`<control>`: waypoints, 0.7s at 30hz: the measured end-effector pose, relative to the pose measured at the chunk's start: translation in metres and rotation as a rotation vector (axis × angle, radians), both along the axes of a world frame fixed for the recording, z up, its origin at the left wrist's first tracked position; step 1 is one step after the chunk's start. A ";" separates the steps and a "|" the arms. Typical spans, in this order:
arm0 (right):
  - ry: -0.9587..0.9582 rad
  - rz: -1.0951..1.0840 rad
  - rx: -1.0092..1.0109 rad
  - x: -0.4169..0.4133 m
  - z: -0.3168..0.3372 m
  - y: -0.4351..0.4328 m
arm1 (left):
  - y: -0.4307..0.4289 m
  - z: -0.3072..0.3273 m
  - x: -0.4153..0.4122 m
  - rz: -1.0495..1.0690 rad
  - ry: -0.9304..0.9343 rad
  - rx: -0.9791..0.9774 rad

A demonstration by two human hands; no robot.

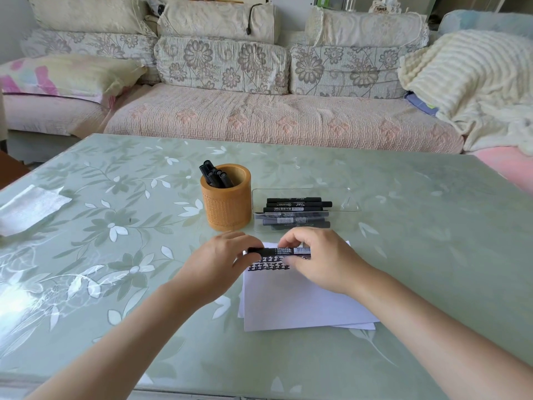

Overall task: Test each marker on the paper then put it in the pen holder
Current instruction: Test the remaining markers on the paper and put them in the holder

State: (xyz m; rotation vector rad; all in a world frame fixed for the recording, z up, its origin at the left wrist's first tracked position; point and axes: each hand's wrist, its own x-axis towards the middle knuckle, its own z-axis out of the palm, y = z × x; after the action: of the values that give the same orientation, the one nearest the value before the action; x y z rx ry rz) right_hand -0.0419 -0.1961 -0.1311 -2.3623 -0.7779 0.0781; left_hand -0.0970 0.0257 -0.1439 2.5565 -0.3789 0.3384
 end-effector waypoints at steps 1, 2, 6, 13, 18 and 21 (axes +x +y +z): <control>-0.043 -0.008 0.013 0.000 -0.001 0.001 | 0.000 0.002 0.000 -0.010 0.000 -0.011; -0.078 -0.011 0.035 -0.001 -0.003 0.001 | 0.000 0.003 0.000 -0.018 -0.006 -0.023; -0.060 -0.018 0.086 -0.007 -0.009 0.005 | 0.004 0.004 -0.002 -0.029 -0.050 -0.074; 0.039 0.019 0.070 -0.010 -0.013 0.007 | 0.004 0.003 -0.002 -0.050 -0.040 -0.058; 0.036 0.083 -0.031 -0.010 -0.005 0.016 | 0.007 0.017 0.005 -0.049 -0.058 -0.039; 0.035 0.081 0.016 -0.003 -0.004 0.019 | 0.006 0.019 0.009 -0.024 -0.084 -0.027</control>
State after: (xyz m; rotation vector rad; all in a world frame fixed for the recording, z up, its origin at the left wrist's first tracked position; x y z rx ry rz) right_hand -0.0445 -0.1774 -0.1354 -2.3082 -0.8546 0.1466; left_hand -0.0876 0.0322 -0.1252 2.5148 -0.4325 0.4404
